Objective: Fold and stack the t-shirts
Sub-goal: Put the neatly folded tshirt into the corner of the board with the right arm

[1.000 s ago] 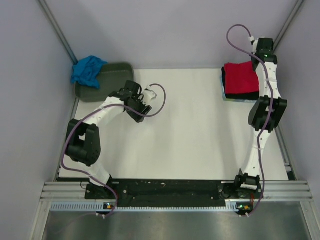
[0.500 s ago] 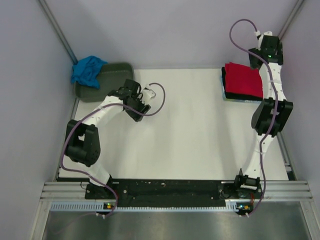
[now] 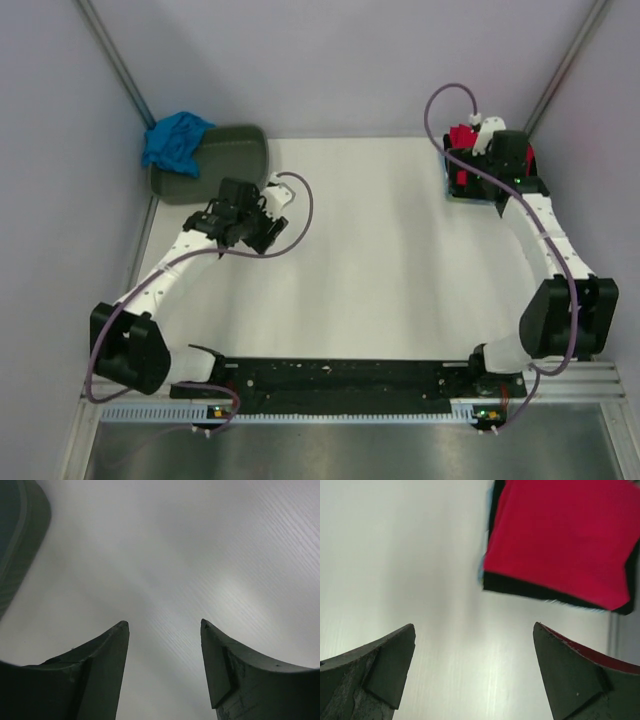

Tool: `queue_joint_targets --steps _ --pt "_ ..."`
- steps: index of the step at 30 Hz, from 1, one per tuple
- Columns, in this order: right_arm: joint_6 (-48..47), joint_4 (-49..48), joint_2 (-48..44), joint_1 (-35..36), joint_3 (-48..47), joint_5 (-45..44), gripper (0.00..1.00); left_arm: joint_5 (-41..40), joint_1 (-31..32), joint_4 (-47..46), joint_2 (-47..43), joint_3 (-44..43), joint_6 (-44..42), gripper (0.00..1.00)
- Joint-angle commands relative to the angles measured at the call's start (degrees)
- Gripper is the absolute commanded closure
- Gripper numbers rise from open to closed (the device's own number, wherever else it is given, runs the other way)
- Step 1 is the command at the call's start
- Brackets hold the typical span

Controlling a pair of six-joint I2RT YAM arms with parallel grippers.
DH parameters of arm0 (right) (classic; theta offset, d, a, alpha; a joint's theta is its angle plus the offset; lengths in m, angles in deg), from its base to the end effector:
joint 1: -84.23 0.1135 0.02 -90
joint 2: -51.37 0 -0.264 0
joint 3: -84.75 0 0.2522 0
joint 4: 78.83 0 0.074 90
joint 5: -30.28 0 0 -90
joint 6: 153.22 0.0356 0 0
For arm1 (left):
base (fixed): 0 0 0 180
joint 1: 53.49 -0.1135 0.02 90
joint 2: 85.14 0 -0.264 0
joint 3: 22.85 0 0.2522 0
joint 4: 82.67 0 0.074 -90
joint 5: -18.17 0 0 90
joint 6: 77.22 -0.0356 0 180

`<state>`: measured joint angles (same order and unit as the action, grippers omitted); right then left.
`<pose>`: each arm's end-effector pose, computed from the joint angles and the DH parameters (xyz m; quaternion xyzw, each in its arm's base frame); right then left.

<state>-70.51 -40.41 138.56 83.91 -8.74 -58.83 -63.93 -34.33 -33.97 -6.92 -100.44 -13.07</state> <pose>0.3506 -0.0014 0.3466 -0.0569 0.8733 -0.0253 0.4833 0.2719 -0.0996 0.2863 0.3802 0.8550 -0.0443 0.3499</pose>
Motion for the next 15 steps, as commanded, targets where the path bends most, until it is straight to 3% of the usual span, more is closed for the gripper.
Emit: queue_joint_targets --steps 1,5,8,15 --pt "4.99 -13.30 -9.04 3.83 16.84 6.49 0.01 0.97 -2.01 -12.06 -6.48 9.75 3.25 0.36" --pt "10.27 -24.21 -15.38 4.10 31.09 9.13 0.01 1.68 -4.91 -24.97 -10.53 18.81 7.03 0.32" --pt "10.28 -30.02 -18.02 4.36 37.69 7.99 0.01 2.29 -7.55 -36.74 -12.12 25.32 10.19 0.22" --pt "9.66 -46.17 -23.65 4.53 53.07 4.75 0.01 0.72 -11.16 -70.67 -10.63 42.98 17.05 0.08"
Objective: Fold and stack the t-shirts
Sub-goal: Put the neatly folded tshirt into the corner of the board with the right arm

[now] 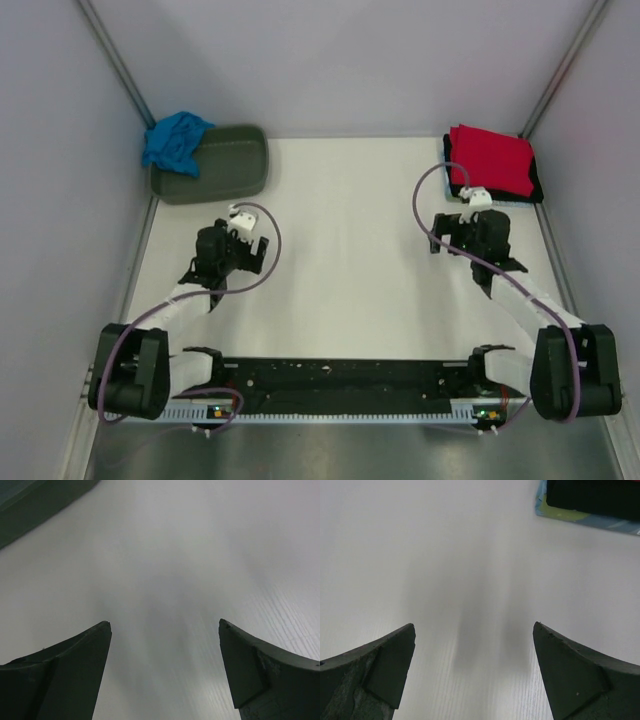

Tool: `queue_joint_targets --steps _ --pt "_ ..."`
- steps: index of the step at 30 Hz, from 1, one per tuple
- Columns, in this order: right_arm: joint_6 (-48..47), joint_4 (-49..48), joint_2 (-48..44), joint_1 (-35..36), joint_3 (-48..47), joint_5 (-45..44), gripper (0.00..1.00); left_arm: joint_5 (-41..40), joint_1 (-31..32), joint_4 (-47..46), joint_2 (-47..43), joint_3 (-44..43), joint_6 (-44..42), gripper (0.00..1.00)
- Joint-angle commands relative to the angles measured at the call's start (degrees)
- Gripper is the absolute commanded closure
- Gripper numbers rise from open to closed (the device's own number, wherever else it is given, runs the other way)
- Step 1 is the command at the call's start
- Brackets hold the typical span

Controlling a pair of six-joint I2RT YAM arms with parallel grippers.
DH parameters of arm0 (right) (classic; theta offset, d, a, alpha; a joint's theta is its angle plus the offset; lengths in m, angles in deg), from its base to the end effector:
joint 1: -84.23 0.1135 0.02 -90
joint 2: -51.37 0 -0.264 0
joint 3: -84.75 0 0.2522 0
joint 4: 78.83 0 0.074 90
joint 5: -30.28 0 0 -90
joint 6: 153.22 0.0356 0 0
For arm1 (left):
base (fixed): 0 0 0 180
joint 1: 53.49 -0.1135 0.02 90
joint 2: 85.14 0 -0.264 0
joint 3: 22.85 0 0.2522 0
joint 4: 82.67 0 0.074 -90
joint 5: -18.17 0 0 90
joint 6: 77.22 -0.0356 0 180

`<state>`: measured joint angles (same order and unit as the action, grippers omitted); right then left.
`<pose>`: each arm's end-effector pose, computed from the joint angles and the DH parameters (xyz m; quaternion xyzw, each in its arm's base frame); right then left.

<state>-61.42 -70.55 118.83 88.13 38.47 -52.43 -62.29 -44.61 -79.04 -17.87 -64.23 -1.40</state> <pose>0.2483 0.0215 0.2125 -0.0478 0.8612 0.0799 0.4997 0.2360 -0.0429 0.1931 0.2131 0.8352 -0.0486 0.5047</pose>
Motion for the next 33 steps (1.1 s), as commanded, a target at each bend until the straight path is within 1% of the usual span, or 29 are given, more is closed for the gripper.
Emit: queue_joint_targets --steps 1,2,3,7,9,10,12,13,15,19,24,29,33 --pt "0.66 -19.02 -4.53 0.32 7.80 -2.36 0.01 -2.75 -1.06 -31.38 1.28 9.48 6.60 0.05" --pt "0.66 -22.00 -4.88 0.23 9.73 -2.89 0.01 -3.38 -1.15 -35.88 1.81 10.99 6.70 0.04" --pt "0.83 -25.25 -5.06 0.23 11.66 -3.24 0.01 -3.65 -1.41 -36.97 1.99 11.44 7.05 0.04" --pt "1.36 -35.37 -3.66 0.23 17.65 -3.16 0.01 -1.46 -1.77 -39.61 0.94 13.20 6.97 0.03" --pt "1.54 -39.42 -2.25 0.23 19.15 -2.55 0.01 -3.72 -1.77 -39.18 0.85 13.12 7.67 0.02" --pt "1.45 -37.17 -2.42 0.32 18.63 -1.85 0.01 -5.74 -1.77 -39.35 1.02 13.03 8.45 0.01" --pt "1.71 -39.17 -1.90 0.32 18.89 -2.28 0.01 -8.04 -1.77 -39.44 1.46 12.68 9.16 0.01" --pt "1.63 -37.96 -2.24 0.32 18.80 -2.63 0.01 -7.70 -1.77 -39.35 1.47 12.59 9.08 0.01" --pt "1.89 -38.73 -2.07 0.32 18.98 -3.24 0.01 -6.56 -1.77 -38.91 1.64 12.33 8.81 0.01" --pt "1.89 -38.47 -2.25 0.23 19.06 -3.60 0.01 -9.00 -1.77 -35.23 2.95 9.87 10.13 0.02" --pt "1.89 -38.03 -1.81 0.32 18.54 -3.51 0.01 -7.35 -1.77 -34.96 2.87 9.86 9.69 0.02" --pt "1.98 -37.68 -1.37 0.23 18.10 -3.60 0.01 -8.04 -1.77 -34.87 3.22 9.51 9.87 0.02" --pt "2.15 -37.59 -1.28 0.23 18.10 -4.04 0.01 -6.73 -1.77 -34.69 3.05 9.60 9.43 0.03"
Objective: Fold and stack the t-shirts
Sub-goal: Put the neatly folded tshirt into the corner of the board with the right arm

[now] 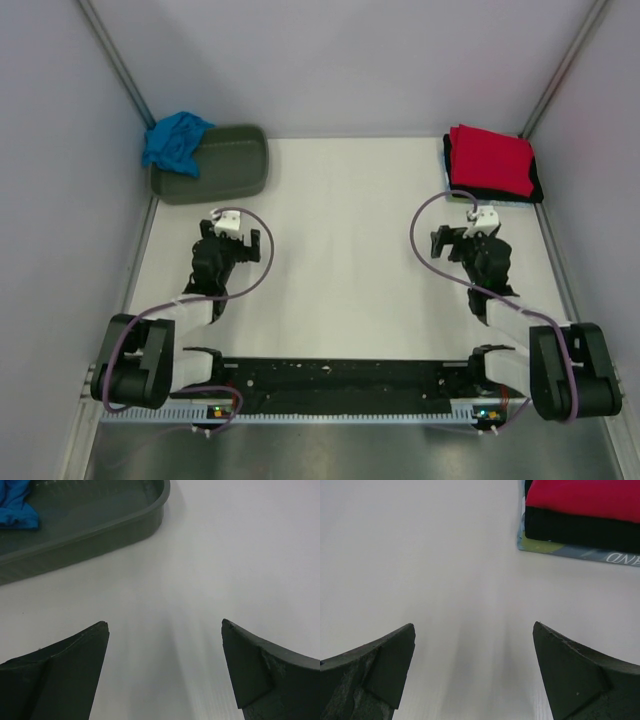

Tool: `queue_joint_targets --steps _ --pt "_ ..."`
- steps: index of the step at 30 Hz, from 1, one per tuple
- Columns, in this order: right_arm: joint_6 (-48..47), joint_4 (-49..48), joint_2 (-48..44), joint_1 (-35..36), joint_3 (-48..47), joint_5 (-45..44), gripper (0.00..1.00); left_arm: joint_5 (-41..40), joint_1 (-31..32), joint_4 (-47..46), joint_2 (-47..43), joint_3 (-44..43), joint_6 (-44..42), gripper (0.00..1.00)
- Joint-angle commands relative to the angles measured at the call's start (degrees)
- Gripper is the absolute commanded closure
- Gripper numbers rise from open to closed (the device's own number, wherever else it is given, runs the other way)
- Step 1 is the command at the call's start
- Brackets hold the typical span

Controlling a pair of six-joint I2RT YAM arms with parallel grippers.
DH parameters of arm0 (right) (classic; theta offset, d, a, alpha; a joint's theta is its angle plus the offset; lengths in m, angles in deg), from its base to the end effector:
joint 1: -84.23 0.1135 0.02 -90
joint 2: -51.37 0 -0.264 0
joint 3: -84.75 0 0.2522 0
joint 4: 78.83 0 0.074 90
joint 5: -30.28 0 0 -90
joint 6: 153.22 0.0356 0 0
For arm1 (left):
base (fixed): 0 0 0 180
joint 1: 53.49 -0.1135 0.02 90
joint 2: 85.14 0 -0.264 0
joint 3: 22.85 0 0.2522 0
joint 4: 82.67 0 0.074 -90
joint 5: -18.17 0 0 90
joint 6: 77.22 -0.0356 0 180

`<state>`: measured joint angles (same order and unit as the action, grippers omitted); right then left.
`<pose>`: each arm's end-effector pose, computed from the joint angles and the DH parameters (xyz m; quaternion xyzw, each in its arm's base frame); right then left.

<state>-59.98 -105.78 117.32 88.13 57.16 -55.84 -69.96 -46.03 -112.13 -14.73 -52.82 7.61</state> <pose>0.2169 0.0172 0.1764 -0.0259 0.7733 0.0656 0.6301 0.2289 -0.0311 0.1778 0.0952 0.7656 -0.0253 0.6357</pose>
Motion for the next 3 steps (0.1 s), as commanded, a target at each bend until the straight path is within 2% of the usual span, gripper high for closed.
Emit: queue_joint_targets --steps 1,3 --pt "0.62 -2.36 0.23 0.32 -0.68 -0.54 0.01 0.77 -0.35 -1.60 -0.19 -1.72 0.42 0.03" --pt "0.71 -2.36 0.32 0.23 -0.68 -0.63 0.01 -0.63 -0.35 -1.60 -0.10 -1.81 0.95 0.02"
